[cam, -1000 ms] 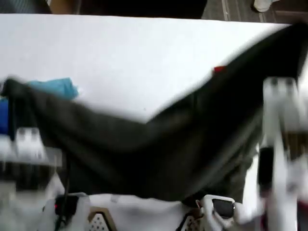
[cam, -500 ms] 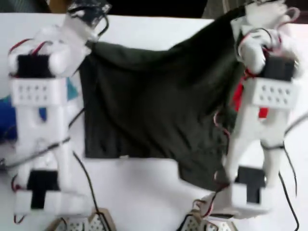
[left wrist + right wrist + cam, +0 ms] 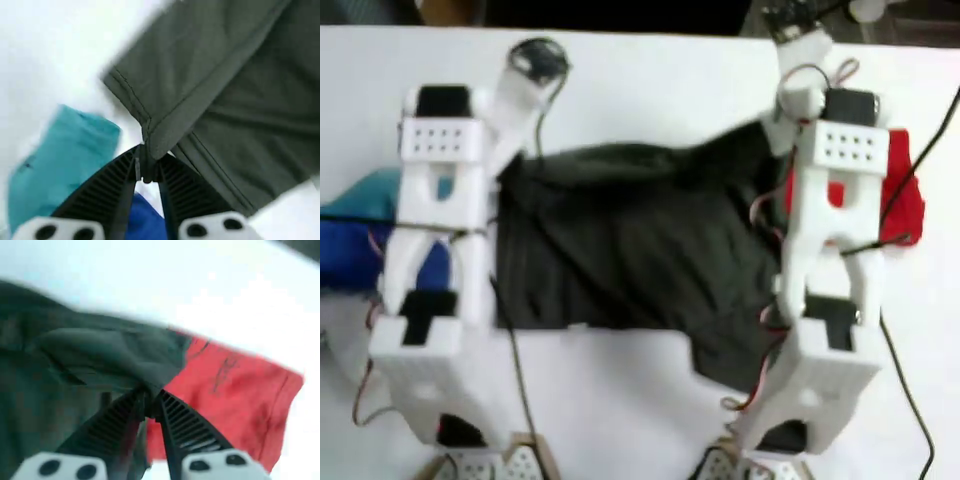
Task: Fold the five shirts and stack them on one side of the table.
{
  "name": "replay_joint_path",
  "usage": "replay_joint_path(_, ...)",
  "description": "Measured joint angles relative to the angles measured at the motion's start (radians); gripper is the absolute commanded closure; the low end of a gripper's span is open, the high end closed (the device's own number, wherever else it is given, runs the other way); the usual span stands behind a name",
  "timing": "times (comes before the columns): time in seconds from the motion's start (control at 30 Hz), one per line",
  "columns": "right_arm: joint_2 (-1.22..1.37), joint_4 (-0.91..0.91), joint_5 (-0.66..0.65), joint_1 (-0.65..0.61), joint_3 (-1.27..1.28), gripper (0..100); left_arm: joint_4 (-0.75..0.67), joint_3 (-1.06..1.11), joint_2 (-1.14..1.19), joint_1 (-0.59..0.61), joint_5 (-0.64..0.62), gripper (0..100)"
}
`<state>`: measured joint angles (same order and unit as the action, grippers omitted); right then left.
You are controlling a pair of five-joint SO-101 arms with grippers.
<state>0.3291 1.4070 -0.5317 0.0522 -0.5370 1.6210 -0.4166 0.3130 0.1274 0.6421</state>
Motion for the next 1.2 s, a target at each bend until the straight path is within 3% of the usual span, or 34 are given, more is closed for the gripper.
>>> replay_joint_path(0.17, -0.009, 0.15, 0.0, 0.021, 0.0, 97.8, 0.126, 0.002, 0.003, 0.002, 0.023, 98)
replay_joint_path(0.3, -0.107, 0.267, 0.0, 0.029, 0.002, 97.8, 0.143, 0.055, -0.051, 0.002, 0.023, 98)
replay_joint_path(0.6, -0.47, 0.293, -0.028, 0.046, 0.414, 97.8, 0.143, 0.534, -0.44, -0.012, 0.081, 98)
replay_joint_path(0.8, -0.703, 0.258, -0.086, 0.048, 0.773, 97.8, 0.075, 0.847, -0.525, 0.0, 0.117, 97)
replay_joint_path(1.2, -1.054, 0.057, -0.233, 0.144, 1.349, 97.8, -0.18, 1.126, -0.528, 0.0, 0.118, 97)
